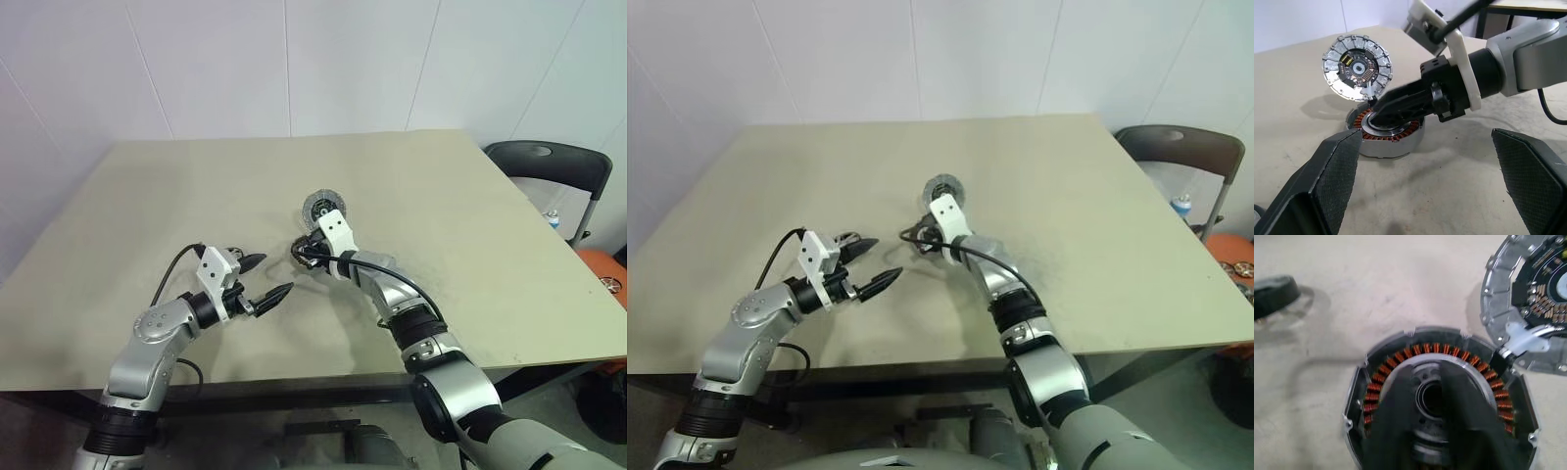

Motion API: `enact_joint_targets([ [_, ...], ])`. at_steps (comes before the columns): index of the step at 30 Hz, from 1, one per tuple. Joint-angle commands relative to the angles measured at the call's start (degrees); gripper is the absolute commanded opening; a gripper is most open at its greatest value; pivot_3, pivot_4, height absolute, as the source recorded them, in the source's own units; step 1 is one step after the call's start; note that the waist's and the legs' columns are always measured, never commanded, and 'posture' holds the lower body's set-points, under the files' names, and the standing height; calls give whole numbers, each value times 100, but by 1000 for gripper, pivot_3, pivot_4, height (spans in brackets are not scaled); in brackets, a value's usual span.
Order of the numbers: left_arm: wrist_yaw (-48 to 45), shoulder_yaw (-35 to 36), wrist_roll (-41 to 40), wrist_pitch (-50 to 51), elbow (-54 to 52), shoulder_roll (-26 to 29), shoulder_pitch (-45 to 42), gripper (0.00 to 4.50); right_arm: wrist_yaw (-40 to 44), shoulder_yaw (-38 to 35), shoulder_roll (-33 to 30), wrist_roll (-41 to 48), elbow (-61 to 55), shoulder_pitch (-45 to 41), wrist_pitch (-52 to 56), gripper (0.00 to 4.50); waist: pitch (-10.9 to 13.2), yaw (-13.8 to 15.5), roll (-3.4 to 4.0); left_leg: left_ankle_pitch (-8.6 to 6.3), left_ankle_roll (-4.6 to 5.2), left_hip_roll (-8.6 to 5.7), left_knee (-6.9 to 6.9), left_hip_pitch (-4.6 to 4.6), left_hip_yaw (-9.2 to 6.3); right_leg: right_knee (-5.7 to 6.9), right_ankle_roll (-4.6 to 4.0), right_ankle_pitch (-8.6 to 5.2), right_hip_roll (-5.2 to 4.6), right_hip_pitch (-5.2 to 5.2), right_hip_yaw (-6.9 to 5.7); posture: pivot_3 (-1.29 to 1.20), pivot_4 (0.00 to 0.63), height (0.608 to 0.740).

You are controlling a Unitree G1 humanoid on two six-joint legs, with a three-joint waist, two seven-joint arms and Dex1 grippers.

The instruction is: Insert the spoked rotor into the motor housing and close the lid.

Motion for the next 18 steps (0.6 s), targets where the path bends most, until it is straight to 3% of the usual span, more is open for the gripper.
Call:
enact_joint_targets([
  [1,-27,50,18,-125,-118,34,-30,4500,-104,53,-58,-110,62,-84,-122,25,-1,0,0,0,0,0,0,0,0,0,0,0,0,0,0,0,0,740],
  [9,-44,25,51,-186,-81,23,-22,4500,-426,-78,-84,-131,447,-160,83,25,-4,13,1,1,-1,0,1,13,0,2,0,0,0,12,0,0,0,740],
  [18,149,244,-251,36,-267,-101,-7,4500,198,-252,106,402,-104,-28,7,25,-13,0,4,0,0,0,1,43,-2,0,0,0,1,44,0,0,0,740],
])
